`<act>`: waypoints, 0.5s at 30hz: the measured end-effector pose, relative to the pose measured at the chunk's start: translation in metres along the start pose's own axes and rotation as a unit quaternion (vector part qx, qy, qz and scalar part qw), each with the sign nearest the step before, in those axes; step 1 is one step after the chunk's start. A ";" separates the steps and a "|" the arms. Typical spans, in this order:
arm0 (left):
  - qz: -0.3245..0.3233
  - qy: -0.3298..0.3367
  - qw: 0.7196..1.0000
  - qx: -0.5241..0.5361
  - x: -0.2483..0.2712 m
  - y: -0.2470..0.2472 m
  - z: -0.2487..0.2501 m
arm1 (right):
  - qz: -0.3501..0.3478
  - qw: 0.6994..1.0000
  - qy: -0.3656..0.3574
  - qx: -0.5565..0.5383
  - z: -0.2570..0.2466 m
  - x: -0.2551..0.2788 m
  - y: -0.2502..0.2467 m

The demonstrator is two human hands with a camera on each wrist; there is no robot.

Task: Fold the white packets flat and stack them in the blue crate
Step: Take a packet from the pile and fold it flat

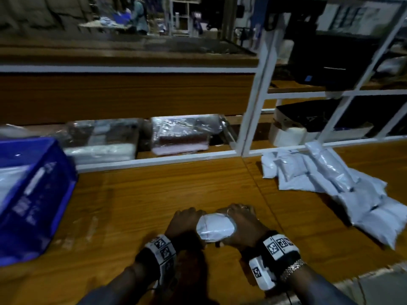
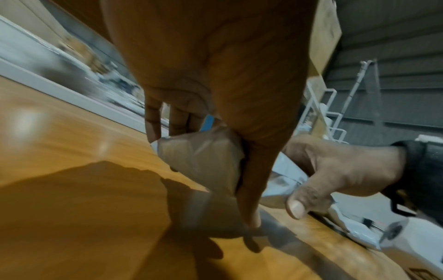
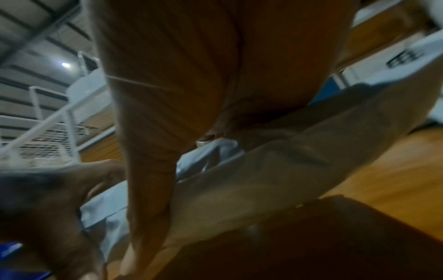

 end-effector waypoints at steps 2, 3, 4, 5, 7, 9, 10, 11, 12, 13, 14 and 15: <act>0.013 -0.015 1.000 -0.013 0.035 0.000 -0.025 | -0.012 1.000 -0.009 0.003 -0.037 -0.001 0.014; 0.019 -0.021 1.000 -0.004 0.052 0.000 -0.038 | -0.020 1.000 -0.009 -0.001 -0.053 0.000 0.021; 0.034 -0.015 0.999 0.005 0.069 0.000 -0.048 | -0.029 1.000 -0.008 -0.004 -0.068 0.000 0.029; 0.065 -0.004 0.998 0.023 0.085 0.001 -0.057 | -0.037 0.999 -0.008 -0.005 -0.082 0.001 0.037; 0.091 0.005 0.989 0.117 0.114 0.000 -0.071 | -0.043 0.999 -0.008 -0.003 -0.105 0.004 0.054; 0.099 -0.016 0.980 0.170 0.138 -0.002 -0.077 | -0.047 0.998 -0.011 0.026 -0.123 0.010 0.069; 0.095 -0.033 0.982 0.159 0.147 0.000 -0.078 | -0.043 0.998 -0.013 0.038 -0.129 0.013 0.075; 0.076 -0.047 0.986 0.144 0.153 0.003 -0.080 | -0.038 0.998 -0.015 0.037 -0.133 0.017 0.078; 0.050 -0.050 0.989 0.127 0.158 0.007 -0.078 | -0.035 0.999 -0.015 0.025 -0.136 0.020 0.078; 0.034 -0.049 0.992 0.115 0.162 0.012 -0.078 | -0.034 0.999 -0.011 0.004 -0.138 0.025 0.075; 0.035 -0.047 0.993 0.106 0.164 0.013 -0.076 | -0.028 0.999 -0.006 -0.018 -0.138 0.029 0.071; 0.046 -0.051 0.992 0.107 0.164 0.015 -0.076 | -0.022 0.999 0.001 -0.031 -0.137 0.032 0.065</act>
Point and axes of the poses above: each hand's wrist, its own x-axis away from the middle knuckle, its own y-axis out of the palm, z = x × y, the point moved 7 cm from there along -x, towards the middle knuckle
